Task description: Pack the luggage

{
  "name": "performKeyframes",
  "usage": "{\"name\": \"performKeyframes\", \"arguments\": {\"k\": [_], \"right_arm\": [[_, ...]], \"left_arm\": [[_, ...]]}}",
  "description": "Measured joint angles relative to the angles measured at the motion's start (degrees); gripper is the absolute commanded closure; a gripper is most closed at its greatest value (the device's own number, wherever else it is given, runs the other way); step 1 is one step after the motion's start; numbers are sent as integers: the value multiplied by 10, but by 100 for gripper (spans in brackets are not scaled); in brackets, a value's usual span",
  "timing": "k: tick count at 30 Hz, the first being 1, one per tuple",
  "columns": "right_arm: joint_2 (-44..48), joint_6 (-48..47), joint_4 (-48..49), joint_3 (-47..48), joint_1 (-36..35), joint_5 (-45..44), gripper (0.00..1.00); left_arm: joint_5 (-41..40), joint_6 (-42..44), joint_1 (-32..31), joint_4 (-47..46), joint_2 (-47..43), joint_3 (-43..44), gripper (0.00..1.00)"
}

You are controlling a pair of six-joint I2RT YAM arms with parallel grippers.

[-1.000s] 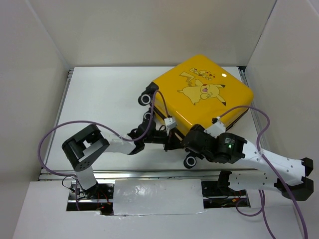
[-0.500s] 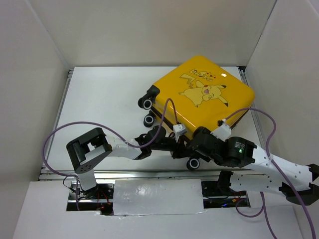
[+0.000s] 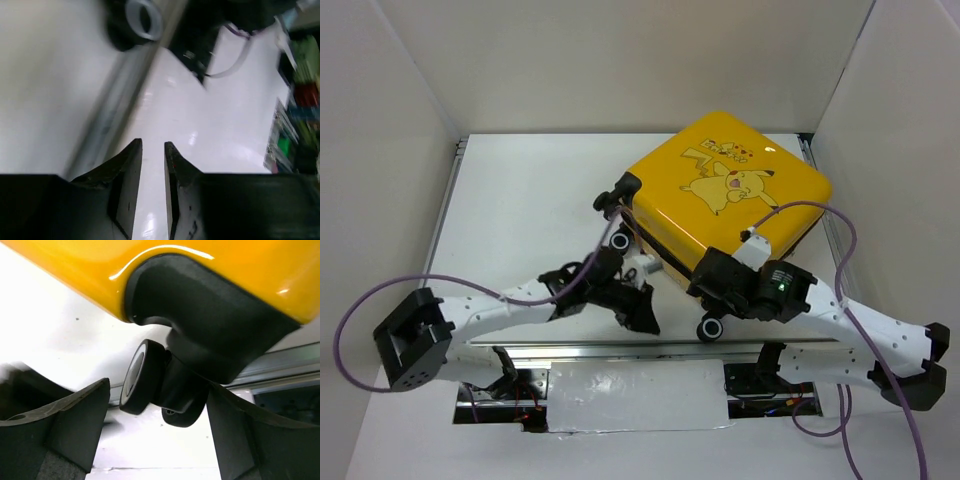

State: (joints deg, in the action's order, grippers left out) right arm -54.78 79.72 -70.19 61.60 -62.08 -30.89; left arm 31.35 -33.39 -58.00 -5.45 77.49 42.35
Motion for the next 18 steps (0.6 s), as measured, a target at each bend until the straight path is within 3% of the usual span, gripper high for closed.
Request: {"name": "performKeyframes", "arguments": {"k": [4,7,15,18], "right_arm": [[0,-2,-28,12,0,-12,18],[25,2,-43,22,0,-33,18],[80,-22,-48,44,37,-66,17],[73,-52,-28,44,54,-68,22]], "left_arm": [[4,6,142,66,-27,4,54],[5,2,223,101,1,45,49],[35,-31,310,108,163,215,52],[55,-33,328,124,222,288,52]]}}
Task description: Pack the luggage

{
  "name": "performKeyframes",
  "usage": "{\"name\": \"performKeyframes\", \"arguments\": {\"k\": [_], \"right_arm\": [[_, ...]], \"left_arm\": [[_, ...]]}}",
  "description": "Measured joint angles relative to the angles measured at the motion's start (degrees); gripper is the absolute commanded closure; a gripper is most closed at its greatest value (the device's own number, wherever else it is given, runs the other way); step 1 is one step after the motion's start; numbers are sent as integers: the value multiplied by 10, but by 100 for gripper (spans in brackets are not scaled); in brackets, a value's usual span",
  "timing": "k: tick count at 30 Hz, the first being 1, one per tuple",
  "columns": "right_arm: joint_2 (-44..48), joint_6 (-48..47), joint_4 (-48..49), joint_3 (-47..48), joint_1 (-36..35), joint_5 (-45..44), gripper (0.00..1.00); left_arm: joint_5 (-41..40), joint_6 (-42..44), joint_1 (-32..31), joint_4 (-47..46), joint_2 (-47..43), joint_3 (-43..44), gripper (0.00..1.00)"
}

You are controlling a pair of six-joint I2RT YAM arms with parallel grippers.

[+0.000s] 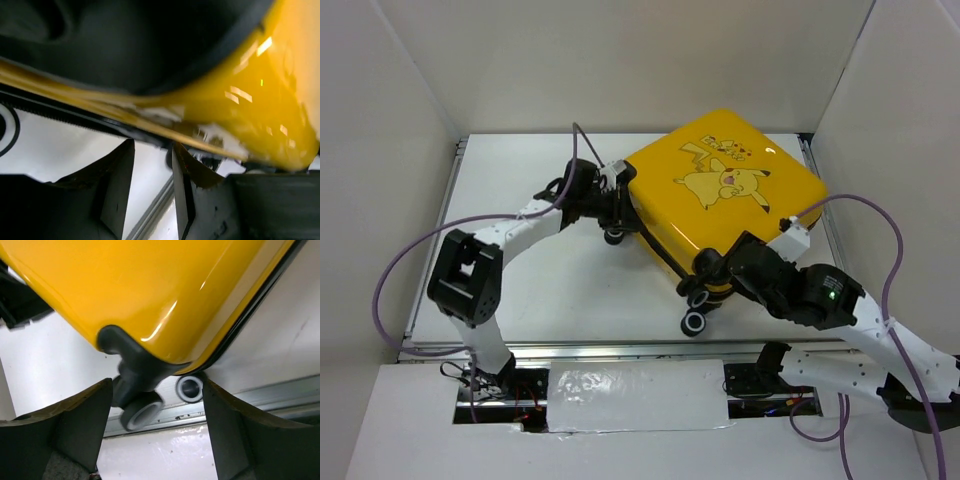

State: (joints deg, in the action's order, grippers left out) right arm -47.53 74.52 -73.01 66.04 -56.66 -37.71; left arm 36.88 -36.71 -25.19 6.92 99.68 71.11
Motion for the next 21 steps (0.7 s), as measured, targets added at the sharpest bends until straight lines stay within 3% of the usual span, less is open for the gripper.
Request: {"name": "performKeyframes", "arguments": {"k": [7,15,18,21], "right_arm": [[-57,-115,113,0,47,46,23],[-178,-294,194,60,73,171,15],[-211,-329,195,128,82,155,16],[-197,-347,206,145,152,135,24]], "left_arm": [[43,28,78,74,154,213,50],[69,50,158,79,391,585,44],[99,50,185,64,379,570,46],[121,48,208,36,301,438,50]]}}
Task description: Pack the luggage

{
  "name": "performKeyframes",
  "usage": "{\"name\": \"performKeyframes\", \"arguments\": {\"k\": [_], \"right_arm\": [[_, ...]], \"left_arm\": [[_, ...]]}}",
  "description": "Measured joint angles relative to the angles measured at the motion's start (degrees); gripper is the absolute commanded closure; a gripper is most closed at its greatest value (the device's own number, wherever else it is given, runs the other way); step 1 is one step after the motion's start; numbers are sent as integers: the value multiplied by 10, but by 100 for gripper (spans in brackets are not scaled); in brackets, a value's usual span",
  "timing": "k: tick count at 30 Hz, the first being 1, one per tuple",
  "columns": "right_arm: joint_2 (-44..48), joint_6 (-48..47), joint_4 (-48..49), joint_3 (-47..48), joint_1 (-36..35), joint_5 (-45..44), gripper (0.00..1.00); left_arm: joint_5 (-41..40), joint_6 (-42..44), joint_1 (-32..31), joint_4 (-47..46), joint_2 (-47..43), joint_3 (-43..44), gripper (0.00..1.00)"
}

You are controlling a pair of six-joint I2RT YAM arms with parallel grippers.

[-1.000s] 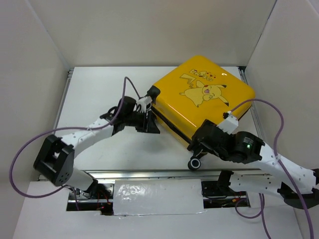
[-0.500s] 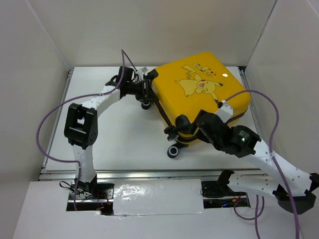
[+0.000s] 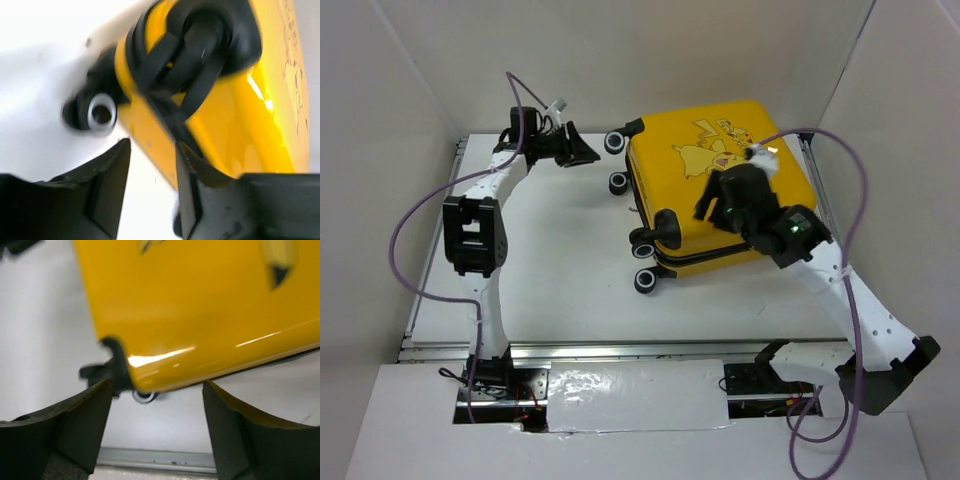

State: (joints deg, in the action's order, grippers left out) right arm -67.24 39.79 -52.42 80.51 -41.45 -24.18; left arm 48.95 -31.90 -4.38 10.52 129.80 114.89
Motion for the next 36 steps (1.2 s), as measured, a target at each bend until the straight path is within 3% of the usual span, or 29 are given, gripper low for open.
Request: {"name": "performKeyframes", "arguments": {"k": [3,4,5,6,8,12,16,25,31,36], "right_arm": [[26,-12,23,-12,156,18,40],[32,-14,35,-18,218,21,56],[36,-18,51,-28,285,33,65],[37,-14,65,-35,343,36,86],[25,-13,80,-39,407,33,100],[-36,2,108,-35,458,6,100],[-104,11,141,-33,508,-1,100],[-158,4,157,-10,608,18,100],[-219,-8,167,-15,607,69,94],[-208,-11,243,-62,614,117,94]], "left_arm": [[-1,0,12,4,-88,-129,56],[-3,-1,9,6,-113,-161,56],[-7,0,3,5,-137,-192,57],[-9,-1,-9,7,-163,-227,58],[-16,-8,-38,-7,-201,-282,57],[-22,-29,-104,-29,-242,-389,57],[-30,-43,-130,-24,-239,-431,56],[-59,-43,-130,-24,-227,-401,54],[-70,-43,-130,-17,-184,-341,53],[-71,-41,-130,-14,-174,-321,52]]}}
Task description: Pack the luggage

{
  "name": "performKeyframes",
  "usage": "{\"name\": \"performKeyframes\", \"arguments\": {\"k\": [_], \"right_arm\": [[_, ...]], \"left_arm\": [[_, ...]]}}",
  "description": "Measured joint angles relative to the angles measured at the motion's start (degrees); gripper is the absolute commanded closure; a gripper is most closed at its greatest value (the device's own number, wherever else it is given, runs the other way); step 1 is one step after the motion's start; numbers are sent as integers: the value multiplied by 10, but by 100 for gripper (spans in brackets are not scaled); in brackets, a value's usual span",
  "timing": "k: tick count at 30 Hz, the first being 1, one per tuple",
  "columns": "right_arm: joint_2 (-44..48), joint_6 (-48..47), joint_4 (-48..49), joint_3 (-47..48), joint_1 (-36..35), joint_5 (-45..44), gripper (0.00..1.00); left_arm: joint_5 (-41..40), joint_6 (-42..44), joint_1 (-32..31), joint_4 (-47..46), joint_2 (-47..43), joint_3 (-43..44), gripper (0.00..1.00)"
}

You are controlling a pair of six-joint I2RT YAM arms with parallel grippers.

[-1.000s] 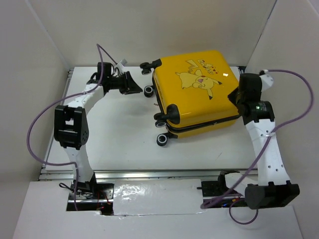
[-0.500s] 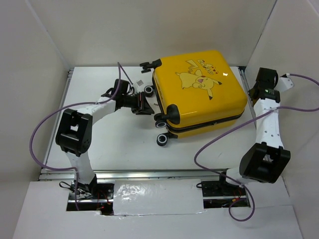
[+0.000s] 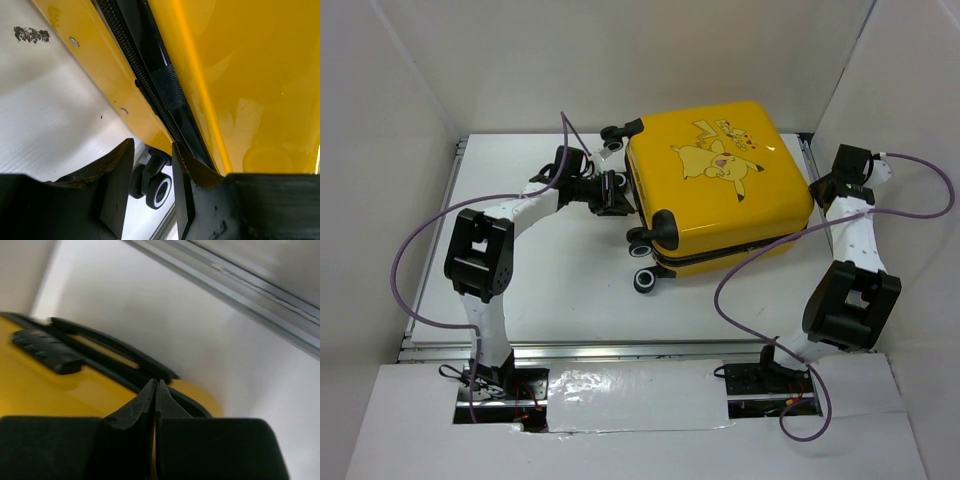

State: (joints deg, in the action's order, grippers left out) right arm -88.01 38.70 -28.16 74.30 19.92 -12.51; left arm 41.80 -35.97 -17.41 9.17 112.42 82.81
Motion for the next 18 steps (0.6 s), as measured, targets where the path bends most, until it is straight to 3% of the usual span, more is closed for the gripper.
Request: {"name": "performKeyframes", "arguments": {"k": [5,10,18], "right_arm": [[54,0,88,-72,-17,51,96],[126,-3,148,-124,-91,78,97],[193,-13,118,-137,-173,126,94]], "left_arm": [[-2,14,4,7,0,0,51],[-12,35,27,18,-5,-5,48],[1,73,90,44,0,23,48]]}}
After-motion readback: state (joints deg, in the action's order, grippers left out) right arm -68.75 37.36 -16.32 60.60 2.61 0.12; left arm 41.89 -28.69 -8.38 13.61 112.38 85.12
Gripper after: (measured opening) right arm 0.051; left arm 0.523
